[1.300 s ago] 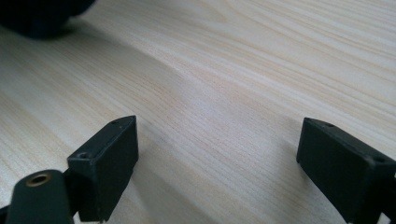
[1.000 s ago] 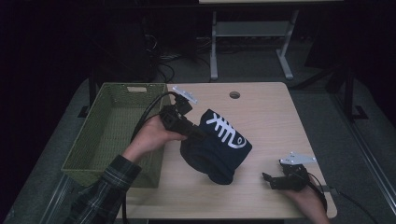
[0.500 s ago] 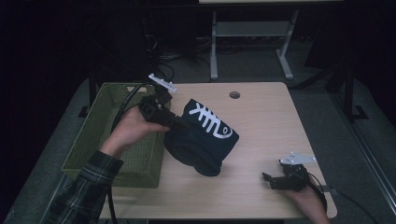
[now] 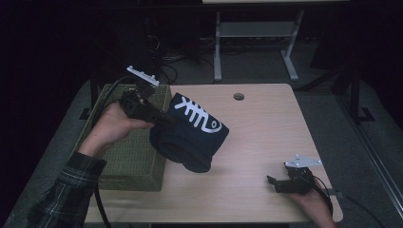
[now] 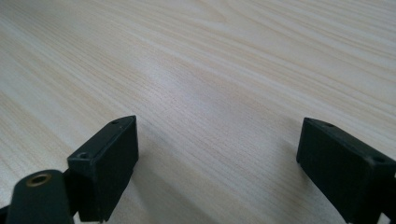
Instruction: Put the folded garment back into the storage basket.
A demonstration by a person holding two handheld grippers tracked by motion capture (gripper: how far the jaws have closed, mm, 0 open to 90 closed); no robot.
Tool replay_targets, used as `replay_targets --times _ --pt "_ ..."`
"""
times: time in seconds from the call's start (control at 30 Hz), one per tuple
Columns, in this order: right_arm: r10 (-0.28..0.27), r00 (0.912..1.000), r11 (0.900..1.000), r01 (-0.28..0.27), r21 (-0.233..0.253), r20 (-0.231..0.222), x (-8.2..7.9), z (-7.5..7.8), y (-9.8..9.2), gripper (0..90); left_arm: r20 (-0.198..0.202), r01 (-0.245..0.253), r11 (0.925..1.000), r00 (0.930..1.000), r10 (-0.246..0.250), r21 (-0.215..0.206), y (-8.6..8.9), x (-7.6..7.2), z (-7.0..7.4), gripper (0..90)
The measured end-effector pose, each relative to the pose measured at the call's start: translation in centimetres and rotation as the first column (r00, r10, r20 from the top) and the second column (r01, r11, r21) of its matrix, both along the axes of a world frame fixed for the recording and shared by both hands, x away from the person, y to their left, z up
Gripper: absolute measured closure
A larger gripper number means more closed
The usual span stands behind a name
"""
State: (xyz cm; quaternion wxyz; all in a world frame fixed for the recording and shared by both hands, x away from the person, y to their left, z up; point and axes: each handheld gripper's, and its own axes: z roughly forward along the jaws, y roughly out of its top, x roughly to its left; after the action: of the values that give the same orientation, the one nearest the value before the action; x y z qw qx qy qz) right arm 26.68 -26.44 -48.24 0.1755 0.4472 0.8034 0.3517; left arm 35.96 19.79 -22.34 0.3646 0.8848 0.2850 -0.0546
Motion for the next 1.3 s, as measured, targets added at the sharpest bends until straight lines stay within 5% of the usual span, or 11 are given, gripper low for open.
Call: replay_targets --times 0.37,0.63,1.03,1.3 --pt "-0.001 1.0000 1.000 0.001 -0.001 0.002 0.0 0.0 0.0 12.5 0.019 -0.088 0.9960 0.9959 0.088 -0.018 4.7 -0.5 1.4 76.0" --pt "-0.001 1.0000 1.000 0.001 -0.001 0.004 0.1 0.0 0.0 12.6 0.024 -0.169 0.9852 0.9852 0.170 -0.028 8.6 -0.9 1.8 76.0" --pt "-0.003 1.0000 1.000 0.003 -0.001 0.004 0.1 0.0 0.0 12.8 0.037 -0.271 0.9602 0.9610 0.274 -0.067 13.6 -2.0 2.7 76.0" --pt "-0.006 1.0000 1.000 0.006 -0.001 0.003 0.1 0.0 0.0 13.0 0.039 -0.322 0.9454 0.9453 0.324 -0.053 16.1 -2.8 2.2 76.0"
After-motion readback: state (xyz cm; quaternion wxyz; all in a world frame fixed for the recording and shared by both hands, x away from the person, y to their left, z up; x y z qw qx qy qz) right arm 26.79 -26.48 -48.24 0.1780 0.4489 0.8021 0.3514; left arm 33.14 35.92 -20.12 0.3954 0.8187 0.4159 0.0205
